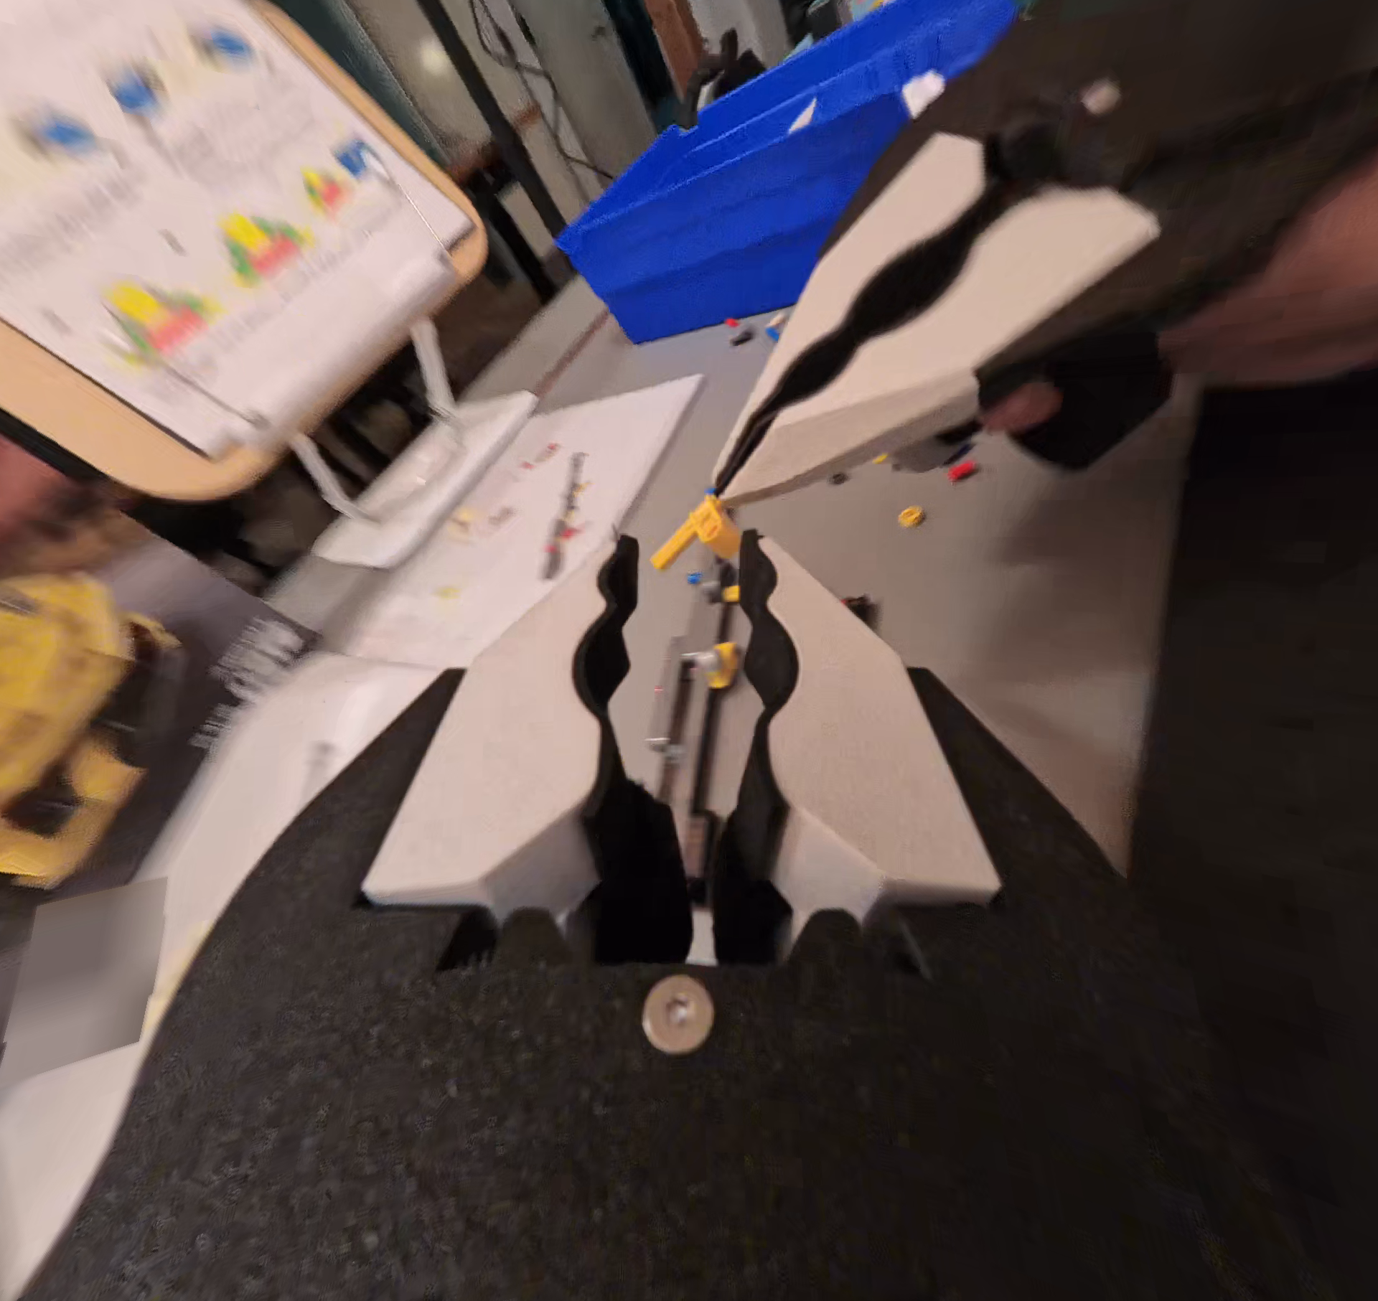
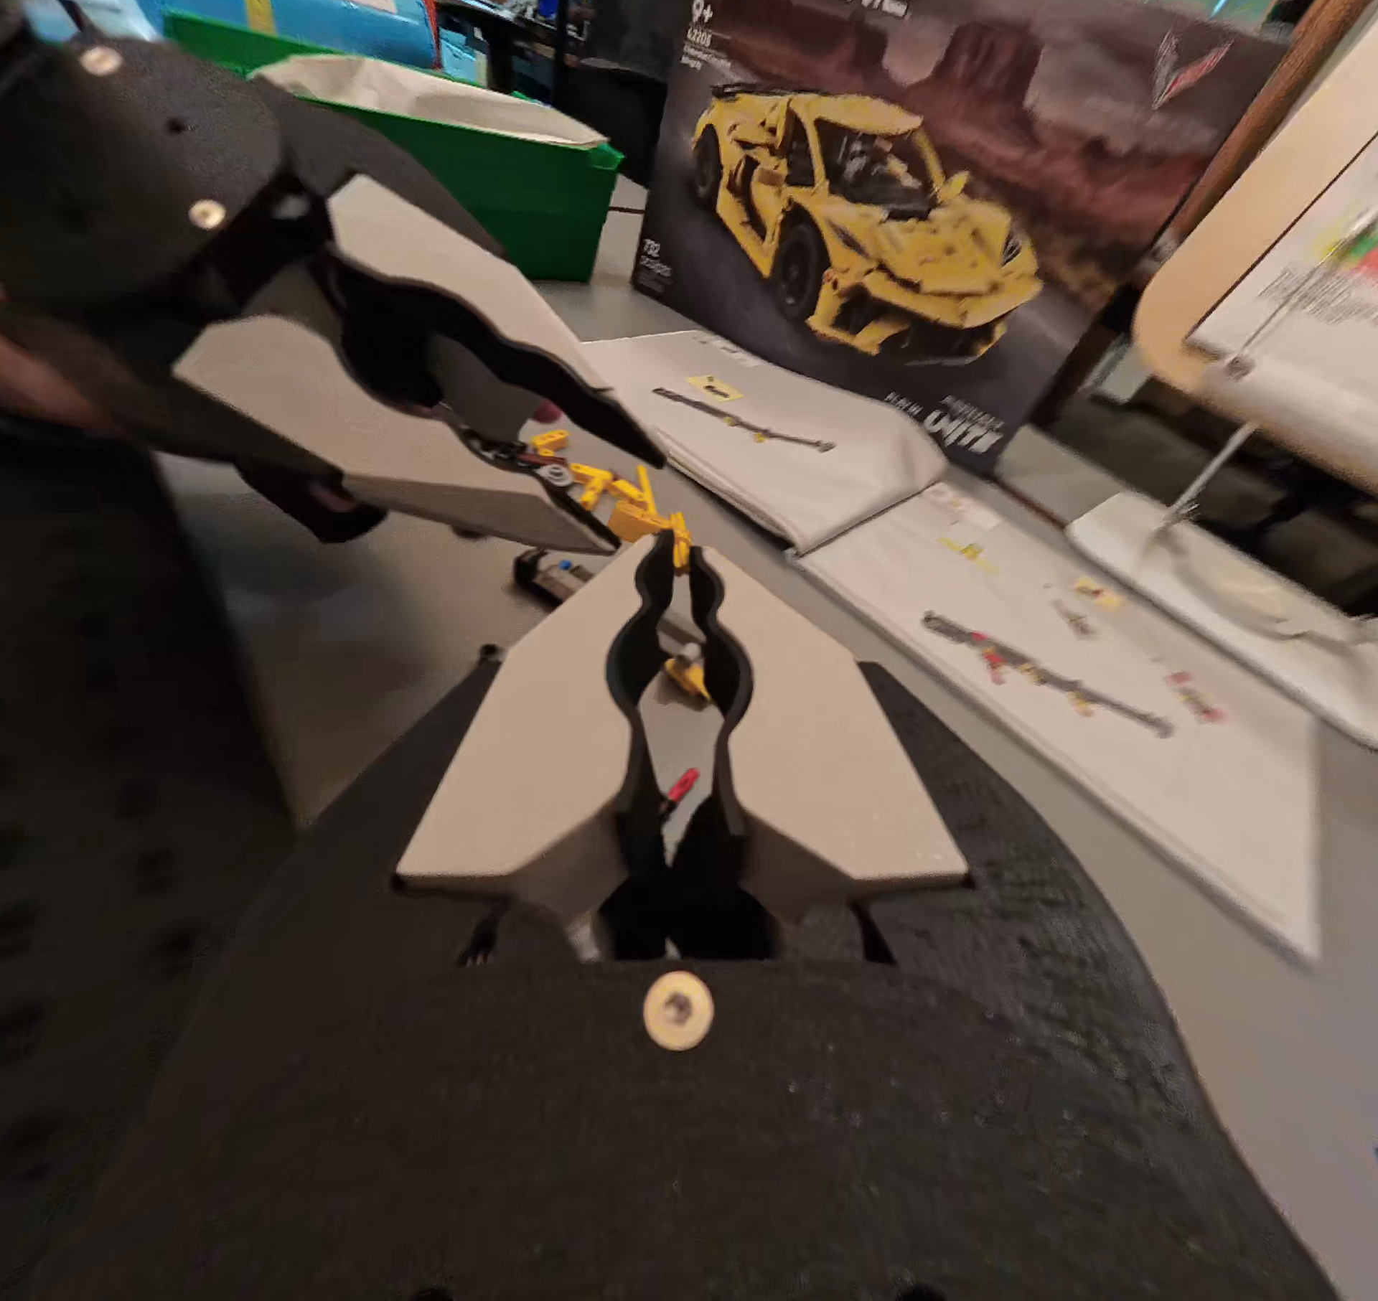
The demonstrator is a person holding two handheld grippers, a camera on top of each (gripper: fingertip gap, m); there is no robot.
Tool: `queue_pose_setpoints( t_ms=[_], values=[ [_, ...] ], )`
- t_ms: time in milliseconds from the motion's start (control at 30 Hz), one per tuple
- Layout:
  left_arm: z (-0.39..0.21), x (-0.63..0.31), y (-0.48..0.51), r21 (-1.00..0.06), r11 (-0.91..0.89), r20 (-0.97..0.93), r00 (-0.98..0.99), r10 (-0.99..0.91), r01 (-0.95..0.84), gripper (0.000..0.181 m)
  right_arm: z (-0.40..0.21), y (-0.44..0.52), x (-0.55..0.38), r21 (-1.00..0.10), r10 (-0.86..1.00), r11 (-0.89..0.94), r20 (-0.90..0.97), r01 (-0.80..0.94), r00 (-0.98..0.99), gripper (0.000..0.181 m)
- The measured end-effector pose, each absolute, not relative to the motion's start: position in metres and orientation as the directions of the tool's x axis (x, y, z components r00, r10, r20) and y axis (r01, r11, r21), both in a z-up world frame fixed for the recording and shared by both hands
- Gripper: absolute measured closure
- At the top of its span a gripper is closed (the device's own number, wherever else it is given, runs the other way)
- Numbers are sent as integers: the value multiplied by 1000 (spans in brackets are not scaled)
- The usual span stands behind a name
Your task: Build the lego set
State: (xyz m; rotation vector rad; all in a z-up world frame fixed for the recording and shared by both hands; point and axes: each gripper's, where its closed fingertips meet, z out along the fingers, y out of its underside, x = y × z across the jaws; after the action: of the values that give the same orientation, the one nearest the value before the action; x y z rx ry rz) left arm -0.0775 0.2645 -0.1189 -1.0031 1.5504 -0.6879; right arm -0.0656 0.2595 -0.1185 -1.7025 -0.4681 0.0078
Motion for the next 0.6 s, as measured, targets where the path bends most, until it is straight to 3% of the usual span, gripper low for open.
queue_pose_setpoints(
  t_ms=[100, 267, 600],
  values=[
    [-121, -74, 265, -940, 230, -217, -76, -973, -251, 157, -111, 260, -64, -877, 220, -45, 459, 479, 861, 178],
    [-127, -76, 256, -960, 63, -17, -168, -986, -275, 168, -109, 258, -71, -732, 148, -4, 673, 681, 725, 177],
    [-127, -70, 261, -964, -8, 36, -99, -994, -266, 175, -111, 261, -68, -763, 146, -42, 634, 645, 760, 177]
  ],
)
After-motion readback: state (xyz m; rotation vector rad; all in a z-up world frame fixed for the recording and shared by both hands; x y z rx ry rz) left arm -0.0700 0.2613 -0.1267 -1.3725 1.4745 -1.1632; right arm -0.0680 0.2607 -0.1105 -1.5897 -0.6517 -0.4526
